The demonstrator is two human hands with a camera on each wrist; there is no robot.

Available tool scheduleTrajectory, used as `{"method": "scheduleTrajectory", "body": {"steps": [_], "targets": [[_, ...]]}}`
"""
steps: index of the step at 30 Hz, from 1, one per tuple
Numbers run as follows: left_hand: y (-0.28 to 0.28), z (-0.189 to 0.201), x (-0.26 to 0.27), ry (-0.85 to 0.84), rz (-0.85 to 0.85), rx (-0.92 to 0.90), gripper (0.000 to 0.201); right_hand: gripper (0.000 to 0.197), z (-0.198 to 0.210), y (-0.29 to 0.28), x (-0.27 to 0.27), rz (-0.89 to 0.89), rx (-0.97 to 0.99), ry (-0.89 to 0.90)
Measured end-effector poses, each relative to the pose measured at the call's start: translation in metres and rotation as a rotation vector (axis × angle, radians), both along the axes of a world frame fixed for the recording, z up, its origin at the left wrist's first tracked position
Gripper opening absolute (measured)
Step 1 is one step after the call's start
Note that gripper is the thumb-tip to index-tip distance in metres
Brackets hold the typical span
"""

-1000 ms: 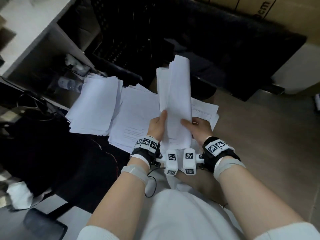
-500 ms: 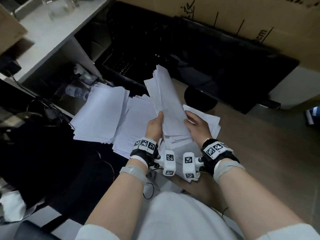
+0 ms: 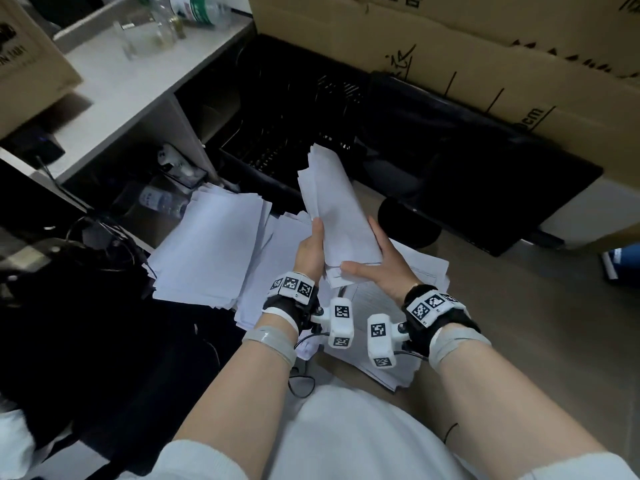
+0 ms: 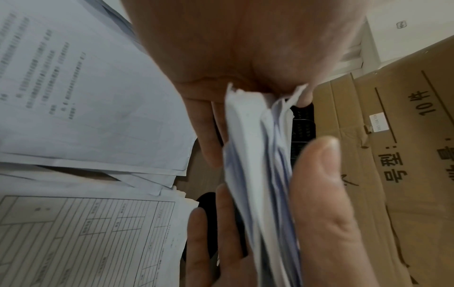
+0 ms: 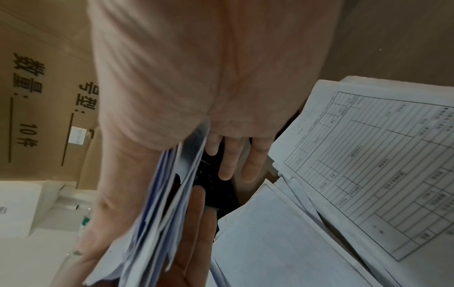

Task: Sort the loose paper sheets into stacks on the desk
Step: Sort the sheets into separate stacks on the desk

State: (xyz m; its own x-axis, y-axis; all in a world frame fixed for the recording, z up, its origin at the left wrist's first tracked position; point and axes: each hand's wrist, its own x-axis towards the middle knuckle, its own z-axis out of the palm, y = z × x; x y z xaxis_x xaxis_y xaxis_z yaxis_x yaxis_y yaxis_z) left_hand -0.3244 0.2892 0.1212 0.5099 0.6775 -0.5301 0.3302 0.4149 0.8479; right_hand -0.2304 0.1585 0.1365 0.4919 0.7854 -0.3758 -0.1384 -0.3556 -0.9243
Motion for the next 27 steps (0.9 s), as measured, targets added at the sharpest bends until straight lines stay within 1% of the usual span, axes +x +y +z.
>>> {"method": "scheduleTrajectory", "body": {"steps": [3,5,7,10,12,14,16,18,20,21,23,25,26,27], "targets": [[-0.007,0.006,0.0,0.018,0.024,0.0,0.068,0.098,0.004,-0.003,0.004,-0.014,0.02,0.003],[-0.014,0.008,-0.001,0.019,0.05,-0.003,0.067,0.097,0.003,-0.008,0.007,-0.002,0.023,0.012],[-0.024,0.008,-0.003,0.02,0.057,0.019,0.059,0.105,0.0,-0.014,0.008,0.05,0.019,0.004],[-0.039,0.003,-0.008,0.034,0.069,0.1,0.061,0.122,-0.007,-0.024,0.007,0.148,-0.005,-0.021],[-0.049,0.0,-0.013,0.047,0.1,0.13,0.059,0.124,-0.01,-0.032,0.005,0.201,-0.007,-0.026],[-0.058,0.003,-0.018,0.059,0.143,0.121,0.059,0.123,-0.011,-0.038,0.002,0.248,0.006,-0.043],[-0.062,0.001,-0.022,0.077,0.193,0.09,0.062,0.115,-0.009,-0.043,0.0,0.281,0.019,-0.063],[-0.065,0.001,-0.024,0.083,0.241,0.051,0.056,0.097,-0.005,-0.045,-0.002,0.285,0.04,-0.055],[-0.065,0.002,-0.026,0.074,0.268,0.03,0.049,0.093,0.0,-0.046,-0.004,0.274,0.017,-0.023],[-0.064,0.001,-0.027,0.069,0.269,0.026,0.048,0.09,0.002,-0.045,-0.005,0.267,0.009,-0.008],[-0.06,0.003,-0.029,0.075,0.26,0.03,0.052,0.077,0.005,-0.04,-0.007,0.241,-0.005,0.011],[-0.051,0.0,-0.03,0.041,0.275,0.004,0.059,0.062,0.007,-0.032,-0.01,0.207,-0.021,0.012],[-0.046,0.001,-0.031,0.037,0.26,-0.026,0.062,0.059,0.007,-0.027,-0.011,0.197,-0.035,0.005],[-0.04,-0.004,-0.032,0.033,0.252,-0.031,0.06,0.059,0.006,-0.022,-0.012,0.188,-0.05,-0.005]]}}
